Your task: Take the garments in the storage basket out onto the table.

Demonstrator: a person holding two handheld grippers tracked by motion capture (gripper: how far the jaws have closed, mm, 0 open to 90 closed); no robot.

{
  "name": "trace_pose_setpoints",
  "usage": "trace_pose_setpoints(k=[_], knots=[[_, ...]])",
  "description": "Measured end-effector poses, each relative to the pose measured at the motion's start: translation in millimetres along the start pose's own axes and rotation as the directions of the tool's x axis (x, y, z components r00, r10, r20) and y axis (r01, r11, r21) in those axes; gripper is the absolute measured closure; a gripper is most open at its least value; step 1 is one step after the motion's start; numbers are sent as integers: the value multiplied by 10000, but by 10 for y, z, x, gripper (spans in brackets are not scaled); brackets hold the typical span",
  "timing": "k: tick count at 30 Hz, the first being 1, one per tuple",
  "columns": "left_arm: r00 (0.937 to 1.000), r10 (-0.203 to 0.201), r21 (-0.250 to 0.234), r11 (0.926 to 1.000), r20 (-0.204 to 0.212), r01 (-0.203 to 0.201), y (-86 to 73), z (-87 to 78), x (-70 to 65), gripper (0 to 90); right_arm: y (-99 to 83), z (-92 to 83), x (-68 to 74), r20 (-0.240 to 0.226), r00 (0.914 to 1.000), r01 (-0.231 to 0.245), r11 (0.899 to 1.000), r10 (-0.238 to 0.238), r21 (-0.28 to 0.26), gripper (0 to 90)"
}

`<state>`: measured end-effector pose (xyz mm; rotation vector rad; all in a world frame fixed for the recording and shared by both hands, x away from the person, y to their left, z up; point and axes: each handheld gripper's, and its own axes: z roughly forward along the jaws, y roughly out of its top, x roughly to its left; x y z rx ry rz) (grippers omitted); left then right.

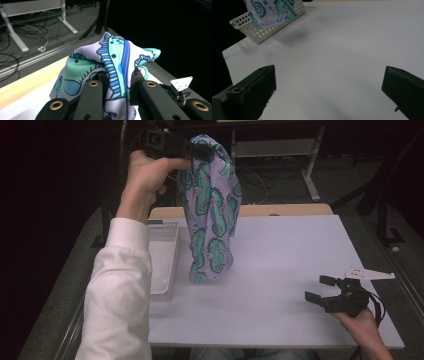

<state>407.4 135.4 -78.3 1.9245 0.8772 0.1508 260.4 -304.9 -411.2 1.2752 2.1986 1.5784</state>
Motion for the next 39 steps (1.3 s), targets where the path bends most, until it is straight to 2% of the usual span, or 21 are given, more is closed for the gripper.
trace_pose_setpoints(k=[12,20,26,31,36,39], knots=[[9984,130,88,9999,553,-135,-112,291,-37,777,10,-37,19,-6,10000,13,9998,-13,-199,0],[9948,232,135,9996,990,-246,-242,533,-30,777,11,-46,10,-13,10000,-6,9997,5,-233,0],[9918,163,235,9995,1269,-195,-399,721,-7,776,12,-45,6,-14,10000,18,9997,-19,-237,0],[9858,-38,206,9998,1681,4,-578,902,49,776,13,-43,5,-16,10000,34,9998,-35,-204,0],[9830,-233,214,9996,1820,197,-680,1010,78,776,14,-42,5,-28,10000,53,9998,-53,-190,0],[9813,-291,395,9990,1904,220,-771,1121,114,776,15,-37,6,-43,10000,40,9999,-41,-156,0]])
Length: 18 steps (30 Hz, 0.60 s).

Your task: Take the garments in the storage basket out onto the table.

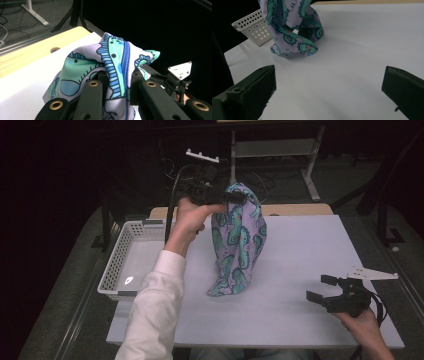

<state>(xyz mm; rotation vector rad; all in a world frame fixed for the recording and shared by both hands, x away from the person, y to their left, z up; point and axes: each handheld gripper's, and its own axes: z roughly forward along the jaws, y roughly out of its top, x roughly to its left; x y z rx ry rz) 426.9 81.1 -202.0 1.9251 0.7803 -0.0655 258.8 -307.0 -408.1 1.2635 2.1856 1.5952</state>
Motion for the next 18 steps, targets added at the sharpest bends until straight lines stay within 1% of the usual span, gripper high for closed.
trace_pose_setpoints(k=[1,4,5,6,7,8,9,10,11,12,18], knots=[[10000,0,0,10000,0,0,0,0,0,776,0,0,0,0,10000,0,10000,0,0,0],[9997,-171,102,9998,178,169,-93,111,62,776,0,4,-2,5,10000,33,10000,-33,19,0],[9997,-171,102,9998,178,169,-93,111,62,775,0,4,-2,5,10000,33,10000,-33,19,0],[9993,-264,143,9996,272,260,-137,165,88,775,0,6,-3,8,10000,51,10000,-51,10,0],[9993,-264,143,9996,272,260,-137,165,88,775,0,6,-3,8,10000,51,10000,-51,10,0],[9989,-330,226,9992,318,323,-178,218,107,775,0,5,-2,4,10000,32,10000,-32,21,0],[9989,-330,226,9992,318,323,-178,218,107,775,0,5,-2,4,10000,32,10000,-32,21,0],[9984,-405,299,9988,395,394,-215,274,125,775,0,5,-2,3,10000,32,10000,-32,28,0],[9984,-405,299,9988,395,394,-215,274,125,775,0,5,-2,3,10000,32,10000,-32,28,0],[9982,-431,429,9982,427,413,-250,325,137,775,0,5,-1,-2,10000,33,10000,-33,32,0],[9975,-513,662,9967,486,480,-326,444,163,775,1,6,-3,-9,10000,32,10000,-32,33,0]])
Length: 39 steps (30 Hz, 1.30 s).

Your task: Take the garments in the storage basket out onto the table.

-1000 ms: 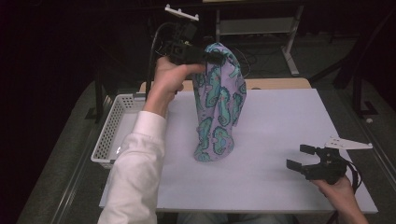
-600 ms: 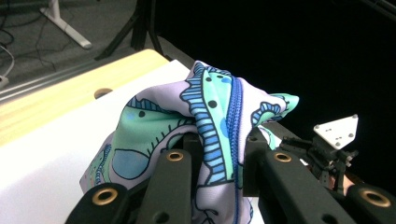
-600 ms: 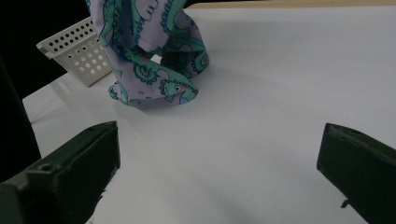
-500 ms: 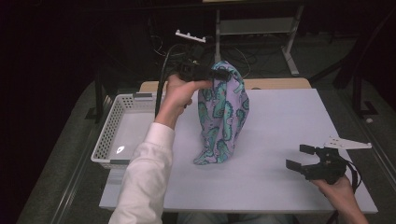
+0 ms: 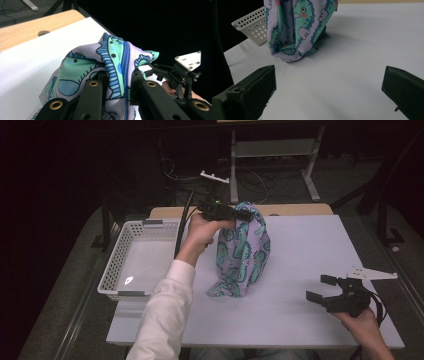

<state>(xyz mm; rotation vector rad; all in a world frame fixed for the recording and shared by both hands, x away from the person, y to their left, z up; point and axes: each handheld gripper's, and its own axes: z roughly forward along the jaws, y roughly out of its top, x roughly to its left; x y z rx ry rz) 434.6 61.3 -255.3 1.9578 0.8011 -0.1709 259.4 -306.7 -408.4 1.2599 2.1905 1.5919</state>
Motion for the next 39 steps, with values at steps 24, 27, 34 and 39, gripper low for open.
trace_pose_setpoints(k=[24,27,34,39], knots=[[9988,-311,1262,9917,369,262,-349,604,114,744,3,5,-2,-35,10000,20,10000,-20,32,0],[9987,-248,1390,9901,439,185,-361,639,102,701,3,6,-3,-31,10000,19,10000,-19,34,0],[9996,82,1819,9832,267,-129,-441,785,29,494,3,5,-2,-28,10000,9,10000,-9,34,0],[9989,461,1845,9818,13,-456,-479,792,-9,316,3,4,-4,-33,10000,12,10000,-12,32,0]])
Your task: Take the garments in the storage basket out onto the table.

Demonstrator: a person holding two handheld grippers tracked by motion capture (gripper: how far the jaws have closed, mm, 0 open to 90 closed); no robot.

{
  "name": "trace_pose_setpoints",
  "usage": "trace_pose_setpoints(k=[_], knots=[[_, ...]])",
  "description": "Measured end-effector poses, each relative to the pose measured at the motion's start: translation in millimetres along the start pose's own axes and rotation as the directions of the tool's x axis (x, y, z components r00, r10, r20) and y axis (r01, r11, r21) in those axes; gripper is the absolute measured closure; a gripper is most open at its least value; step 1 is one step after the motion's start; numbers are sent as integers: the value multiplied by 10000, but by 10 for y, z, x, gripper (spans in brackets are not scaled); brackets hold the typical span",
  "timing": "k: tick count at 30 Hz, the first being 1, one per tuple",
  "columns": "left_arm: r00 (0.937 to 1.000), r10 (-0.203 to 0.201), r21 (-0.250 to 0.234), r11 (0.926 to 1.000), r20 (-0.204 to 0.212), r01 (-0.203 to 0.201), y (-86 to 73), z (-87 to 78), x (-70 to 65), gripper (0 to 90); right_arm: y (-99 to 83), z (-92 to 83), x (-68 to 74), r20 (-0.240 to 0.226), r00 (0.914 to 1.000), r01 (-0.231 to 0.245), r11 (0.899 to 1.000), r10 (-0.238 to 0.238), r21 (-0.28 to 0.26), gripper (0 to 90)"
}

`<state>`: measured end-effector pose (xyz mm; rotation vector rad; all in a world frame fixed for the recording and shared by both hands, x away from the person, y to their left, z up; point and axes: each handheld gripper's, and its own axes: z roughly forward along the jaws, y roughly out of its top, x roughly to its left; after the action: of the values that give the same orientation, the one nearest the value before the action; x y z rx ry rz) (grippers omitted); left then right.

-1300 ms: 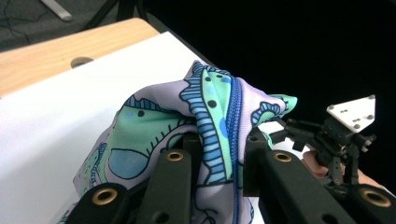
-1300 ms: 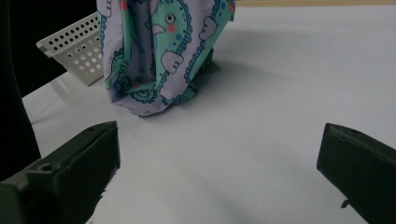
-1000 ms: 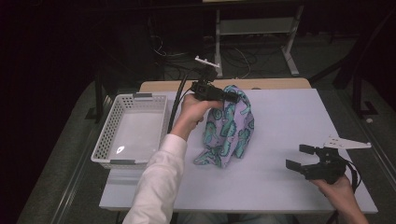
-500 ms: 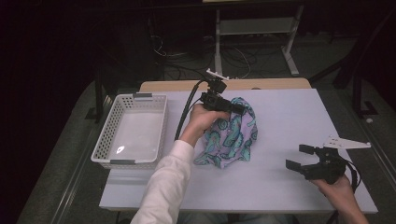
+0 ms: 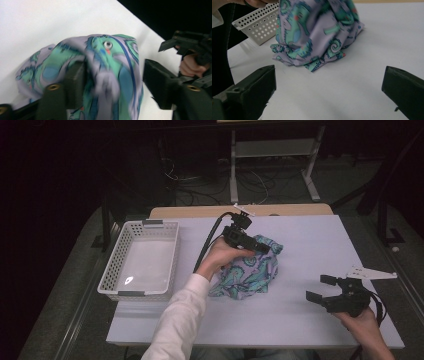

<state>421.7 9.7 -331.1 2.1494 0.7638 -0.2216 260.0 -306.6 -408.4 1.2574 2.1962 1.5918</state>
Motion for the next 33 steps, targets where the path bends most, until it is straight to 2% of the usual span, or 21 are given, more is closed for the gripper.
trace_pose_setpoints(k=[1,2,3,4,8,11,12,13,19,26,33], knots=[[10000,0,0,10000,0,0,0,0,0,274,0,0,0,2,10000,1,10000,-1,-1,0],[10000,68,47,10000,24,-68,-4,-9,-2,274,0,0,0,2,10000,1,10000,-1,-1,0],[9999,123,39,9999,-7,-123,-9,-17,-9,200,0,1,-1,7,10000,5,10000,-5,1,0],[9997,248,39,9997,-48,-248,-13,-32,-15,200,0,1,-1,7,10000,5,10000,-5,1,0],[9995,320,-155,9994,55,-319,-21,-94,-28,95,0,-1,2,0,10000,-3,10000,3,2,0],[9986,497,-165,9986,-154,-499,-30,-142,-55,0,0,0,3,5,10000,8,10000,-8,0,0],[9985,532,-229,9983,-149,-535,-37,-165,-61,0,0,0,3,5,10000,8,10000,-8,0,0],[9988,474,-490,9976,-124,-480,-55,-219,-70,0,-1,-1,3,0,10000,9,10000,-9,1,0],[9975,640,-773,9948,-311,-662,-113,-379,-87,0,-2,-5,1,17,10000,0,10000,0,-13,0],[9964,689,-914,9931,-486,-731,-217,-515,-79,0,-5,-3,0,24,10000,-1,10000,1,1,0],[9948,518,-1046,9926,-871,-609,-357,-679,-29,0,-8,-1,0,34,10000,3,10000,-3,8,0]])
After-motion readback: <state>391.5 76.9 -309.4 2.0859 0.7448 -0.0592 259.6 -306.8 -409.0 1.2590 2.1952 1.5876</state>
